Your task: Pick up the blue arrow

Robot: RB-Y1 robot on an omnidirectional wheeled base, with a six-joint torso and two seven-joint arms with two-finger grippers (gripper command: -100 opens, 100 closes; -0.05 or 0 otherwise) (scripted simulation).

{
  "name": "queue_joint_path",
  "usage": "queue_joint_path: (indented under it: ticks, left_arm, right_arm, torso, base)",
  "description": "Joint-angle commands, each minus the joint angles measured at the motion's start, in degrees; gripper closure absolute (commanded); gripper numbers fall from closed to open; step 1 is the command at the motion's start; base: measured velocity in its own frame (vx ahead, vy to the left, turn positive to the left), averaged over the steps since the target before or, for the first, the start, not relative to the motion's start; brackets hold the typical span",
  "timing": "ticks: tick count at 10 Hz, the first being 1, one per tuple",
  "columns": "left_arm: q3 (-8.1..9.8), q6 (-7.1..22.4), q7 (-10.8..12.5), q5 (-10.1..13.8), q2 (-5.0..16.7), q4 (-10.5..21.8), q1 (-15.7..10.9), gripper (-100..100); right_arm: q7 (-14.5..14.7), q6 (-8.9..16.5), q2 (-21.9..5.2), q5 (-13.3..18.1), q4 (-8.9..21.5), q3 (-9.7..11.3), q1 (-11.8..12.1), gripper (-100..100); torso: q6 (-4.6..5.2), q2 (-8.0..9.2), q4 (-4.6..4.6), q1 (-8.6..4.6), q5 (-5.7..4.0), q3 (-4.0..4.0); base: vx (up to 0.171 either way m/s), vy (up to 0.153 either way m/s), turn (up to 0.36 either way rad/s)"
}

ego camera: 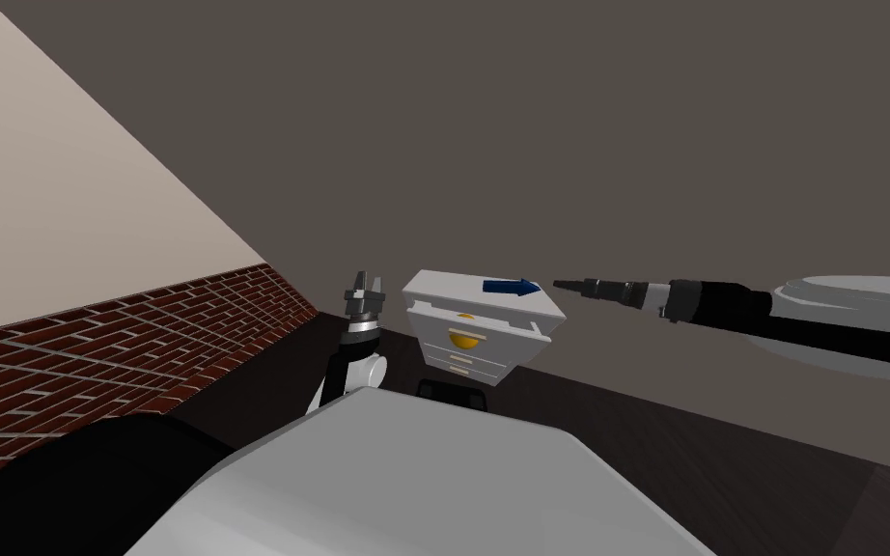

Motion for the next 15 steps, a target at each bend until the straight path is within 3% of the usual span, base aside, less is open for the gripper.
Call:
queue_joint_path:
  ticks: [1, 7, 8, 15]
  left_arm:
    - [0.00, 0.0, 0.0, 0.0, 0.0, 0.0, 0.0, 0]
    - [0.00, 0.0, 0.0, 0.0, 0.0, 0.0, 0.0, 0]
    - [0.00, 0.0, 0.0, 0.0, 0.0, 0.0, 0.0, 0]
    - [0.00, 0.0, 0.0, 0.0, 0.0, 0.0, 0.0, 0]
  right_arm:
    - [-0.5, -0.5, -2.9, -0.2, 0.9, 0.1, 0.0, -100]
    - [-1.7, -1.5, -12.3, 0.0, 2.7, -0.4, 0.7, -100]
    - [-2.8, -2.5, -14.4, 0.1, 4.4, -0.8, 1.4, -100]
    - [-4.9, -4.5, -27.3, 0.3, 7.6, -1.5, 2.7, -100]
  torso:
    - [0.00, 0.00, 0.00, 0.00, 0.00, 0.00]
    - [-0.02, 0.01, 0.00, 0.02, 0.00, 0.00]
    - [-0.02, 0.04, 0.00, 0.01, 0.00, 0.02]
    - [0.00, -0.02, -0.01, 0.00, -0.01, -0.01]
  base:
    - [0.025, -0.001, -0.041]
    - [0.012, 0.000, -0.013]
    - [0.022, -0.002, -0.042]
    - [0.023, -0.002, -0.019]
